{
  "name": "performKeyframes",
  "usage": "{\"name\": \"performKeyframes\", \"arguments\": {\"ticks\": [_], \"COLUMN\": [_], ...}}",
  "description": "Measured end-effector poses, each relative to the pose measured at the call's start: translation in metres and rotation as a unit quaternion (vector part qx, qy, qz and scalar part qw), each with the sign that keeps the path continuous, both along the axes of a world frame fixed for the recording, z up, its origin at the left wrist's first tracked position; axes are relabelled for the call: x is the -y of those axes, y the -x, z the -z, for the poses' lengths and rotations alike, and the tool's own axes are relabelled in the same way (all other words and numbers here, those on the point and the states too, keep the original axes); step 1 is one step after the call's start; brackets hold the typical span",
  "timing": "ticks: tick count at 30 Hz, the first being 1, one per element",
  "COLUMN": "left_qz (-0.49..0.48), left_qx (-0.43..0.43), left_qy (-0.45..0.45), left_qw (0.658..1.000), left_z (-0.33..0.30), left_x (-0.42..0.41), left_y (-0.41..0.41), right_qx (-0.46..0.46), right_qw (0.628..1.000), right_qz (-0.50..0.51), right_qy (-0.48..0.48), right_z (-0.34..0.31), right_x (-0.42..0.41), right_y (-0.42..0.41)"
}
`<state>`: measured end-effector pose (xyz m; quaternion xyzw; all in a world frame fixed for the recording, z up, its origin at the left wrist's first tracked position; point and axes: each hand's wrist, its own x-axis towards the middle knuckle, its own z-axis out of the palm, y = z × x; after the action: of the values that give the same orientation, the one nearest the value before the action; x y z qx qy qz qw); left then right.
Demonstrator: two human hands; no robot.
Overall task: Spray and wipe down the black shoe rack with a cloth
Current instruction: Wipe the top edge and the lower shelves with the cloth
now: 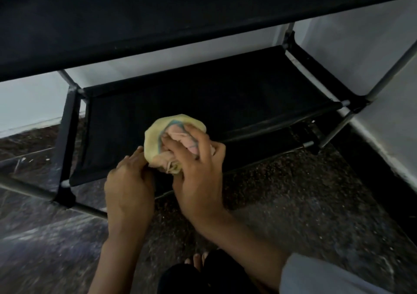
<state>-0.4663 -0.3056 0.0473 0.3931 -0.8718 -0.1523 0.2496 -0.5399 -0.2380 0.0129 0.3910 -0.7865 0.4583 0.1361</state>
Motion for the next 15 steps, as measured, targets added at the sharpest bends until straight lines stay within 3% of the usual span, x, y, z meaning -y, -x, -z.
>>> {"name": "performKeyframes", "arguments": {"ticks": [2, 7, 11, 13, 15], "left_qz": [0.002, -0.002, -0.004, -0.011, -0.009], "left_qx": [-0.006, -0.036, -0.030, -0.021, -0.009], "left_qy": [-0.008, -0.040, -0.037, -0.034, -0.024], "left_qw": [1.000, 0.999, 0.999, 0.999, 1.000], "left_z": [0.001, 0.004, 0.006, 0.007, 0.006], "left_x": [0.002, 0.002, 0.002, 0.003, 0.002], "left_y": [-0.001, -0.002, -0.001, 0.001, 0.001], "right_qx": [-0.003, 0.073, 0.101, 0.086, 0.043], "right_qw": [1.000, 0.987, 0.972, 0.977, 0.994], "right_qz": [-0.009, 0.140, 0.205, 0.192, 0.099], "right_qy": [-0.018, 0.041, 0.060, 0.040, 0.006], "right_z": [-0.001, 0.000, 0.001, 0.000, 0.000], "right_x": [-0.008, -0.048, -0.046, -0.028, -0.010], "right_y": [0.015, 0.090, 0.093, 0.065, 0.026]}}
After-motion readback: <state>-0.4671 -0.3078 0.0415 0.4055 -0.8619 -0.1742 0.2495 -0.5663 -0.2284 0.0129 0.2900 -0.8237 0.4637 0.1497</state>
